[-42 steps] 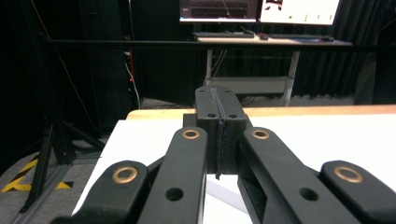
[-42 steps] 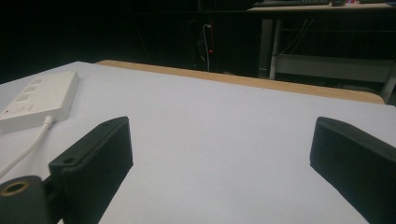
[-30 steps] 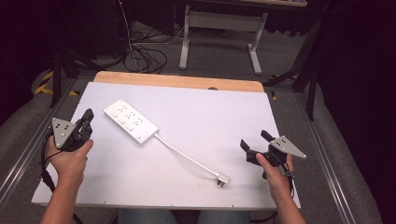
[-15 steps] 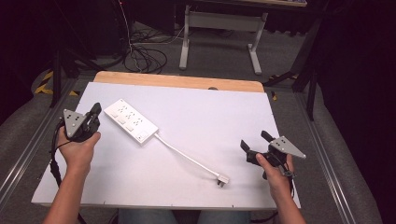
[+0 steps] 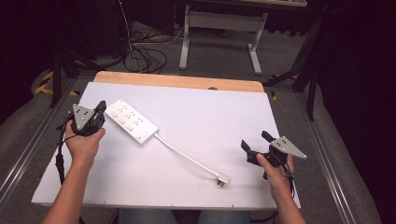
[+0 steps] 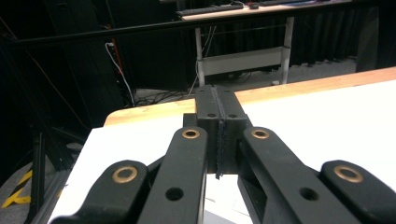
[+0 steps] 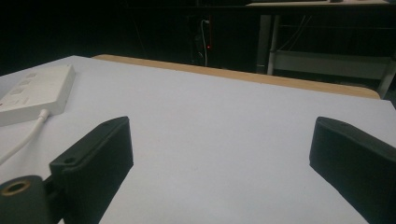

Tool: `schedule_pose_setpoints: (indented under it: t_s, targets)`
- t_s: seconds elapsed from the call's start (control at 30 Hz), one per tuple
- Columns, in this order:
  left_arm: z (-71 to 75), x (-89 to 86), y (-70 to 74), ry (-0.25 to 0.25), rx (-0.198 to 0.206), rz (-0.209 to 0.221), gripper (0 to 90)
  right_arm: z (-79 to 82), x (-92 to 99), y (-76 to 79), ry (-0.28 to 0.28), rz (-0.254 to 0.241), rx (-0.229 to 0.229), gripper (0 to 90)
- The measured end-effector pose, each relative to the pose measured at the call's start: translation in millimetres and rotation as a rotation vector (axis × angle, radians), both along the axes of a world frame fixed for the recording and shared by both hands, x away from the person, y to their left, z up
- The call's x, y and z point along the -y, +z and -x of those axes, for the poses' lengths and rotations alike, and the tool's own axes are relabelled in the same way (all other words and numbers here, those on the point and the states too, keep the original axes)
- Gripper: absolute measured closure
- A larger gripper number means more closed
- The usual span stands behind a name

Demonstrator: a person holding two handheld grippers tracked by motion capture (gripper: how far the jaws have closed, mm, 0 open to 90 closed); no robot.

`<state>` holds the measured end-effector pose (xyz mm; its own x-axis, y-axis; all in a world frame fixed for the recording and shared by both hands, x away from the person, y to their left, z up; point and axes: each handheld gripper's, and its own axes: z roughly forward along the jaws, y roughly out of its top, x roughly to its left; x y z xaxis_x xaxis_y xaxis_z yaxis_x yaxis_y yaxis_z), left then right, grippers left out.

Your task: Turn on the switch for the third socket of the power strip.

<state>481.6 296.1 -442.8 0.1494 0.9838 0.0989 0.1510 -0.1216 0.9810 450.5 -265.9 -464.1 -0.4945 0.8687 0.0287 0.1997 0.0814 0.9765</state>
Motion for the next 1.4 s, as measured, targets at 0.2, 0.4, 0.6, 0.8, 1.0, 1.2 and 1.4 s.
schedule_pose_setpoints:
  t_s: [0.2, 0.4, 0.6, 0.8, 1.0, 1.2, 1.4]
  targets:
    - [-6.9, -0.3, -2.7, -0.002, -0.017, -0.010, 89.8, 0.9, 0.9, 0.0, -0.002, -0.002, -0.002, 6.5]
    - [-10.6, -2.3, -5.2, 0.002, -0.038, -0.022, 89.8, 1.3, -0.1, -0.1, -0.001, 0.001, 0.001, 6.5]
    - [-16.0, -1.6, -5.4, 0.007, -0.049, -0.050, 89.8, 1.1, 0.8, -0.4, -0.002, 0.000, -0.003, 6.6]
    - [-21.1, -2.1, -8.8, 0.001, -0.075, -0.056, 89.8, 0.9, 0.3, -0.8, -0.003, 0.001, -0.005, 6.7]
    - [-23.7, -3.7, -10.8, -0.005, -0.086, -0.055, 89.8, 1.5, -0.3, -0.9, -0.002, 0.005, -0.005, 6.8]
    - [-28.3, -4.0, -12.7, -0.007, -0.127, -0.048, 89.8, 2.4, -0.1, -0.9, -0.001, 0.008, -0.003, 7.0]
    - [-34.3, 0.4, -15.8, -0.034, -0.165, -0.054, 89.8, 1.9, -0.1, -1.7, -0.003, 0.012, -0.008, 7.1]
